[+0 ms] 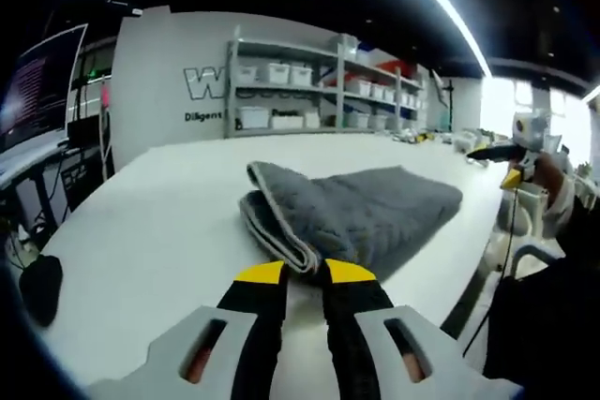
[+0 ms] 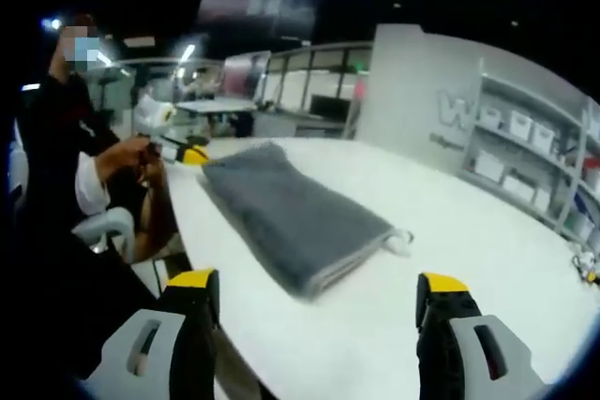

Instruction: Open the folded towel by lifting each exposed corner and separating the folded layers until the towel lies flat within the target outline without major curled edges

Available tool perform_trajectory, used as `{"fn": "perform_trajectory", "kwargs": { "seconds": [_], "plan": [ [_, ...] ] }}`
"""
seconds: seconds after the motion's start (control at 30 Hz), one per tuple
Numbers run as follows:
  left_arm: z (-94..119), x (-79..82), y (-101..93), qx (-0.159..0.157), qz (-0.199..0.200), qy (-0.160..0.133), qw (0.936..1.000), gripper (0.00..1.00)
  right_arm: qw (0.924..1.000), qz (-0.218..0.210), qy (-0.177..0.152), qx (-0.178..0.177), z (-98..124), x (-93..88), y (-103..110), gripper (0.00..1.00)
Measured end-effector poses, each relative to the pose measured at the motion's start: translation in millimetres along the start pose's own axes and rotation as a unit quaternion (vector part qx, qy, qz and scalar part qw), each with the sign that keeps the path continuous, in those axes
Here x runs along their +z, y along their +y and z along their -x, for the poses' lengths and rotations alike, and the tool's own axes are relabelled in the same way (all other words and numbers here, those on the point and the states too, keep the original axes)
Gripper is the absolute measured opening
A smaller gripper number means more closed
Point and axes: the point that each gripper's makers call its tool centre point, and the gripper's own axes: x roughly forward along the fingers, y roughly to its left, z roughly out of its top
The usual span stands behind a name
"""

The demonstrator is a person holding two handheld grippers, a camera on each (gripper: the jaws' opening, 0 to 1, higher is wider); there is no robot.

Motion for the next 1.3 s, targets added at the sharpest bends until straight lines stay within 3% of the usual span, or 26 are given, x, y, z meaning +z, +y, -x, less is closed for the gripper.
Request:
{"fn": "perform_trajectory", "kwargs": {
  "seconds": [0.5, 0.77, 1.13, 1.2, 1.3],
  "plan": [
    [-2.8, -3.7, -1.7, -0.008, 0.003, 0.001, 1.0000, 0.19, 1.0000, -0.004, -0.009, 0.000, -5.2, -1.1, -4.6, 0.81],
    [-4.3, -12.4, 0.6, -0.006, 0.026, 0.018, 0.9995, 0.07, 0.9998, -0.005, -0.020, 0.003, -14.7, 0.0, -12.9, 0.72],
    [-3.0, -14.7, 2.2, -0.009, 0.048, 0.019, 0.9986, 0.05, 0.9996, -0.008, -0.026, 0.011, -33.2, 6.1, -24.5, 0.62],
    [-3.0, -15.4, 3.1, -0.009, 0.047, 0.020, 0.9987, 0.05, 0.9985, -0.034, -0.036, 0.023, -35.9, 8.8, -25.0, 0.59],
    [-2.4, -14.7, 3.7, -0.008, 0.051, 0.018, 0.9985, 0.04, 0.9985, -0.034, -0.037, 0.020, -39.9, 10.0, -29.0, 0.57]
  ]
}}
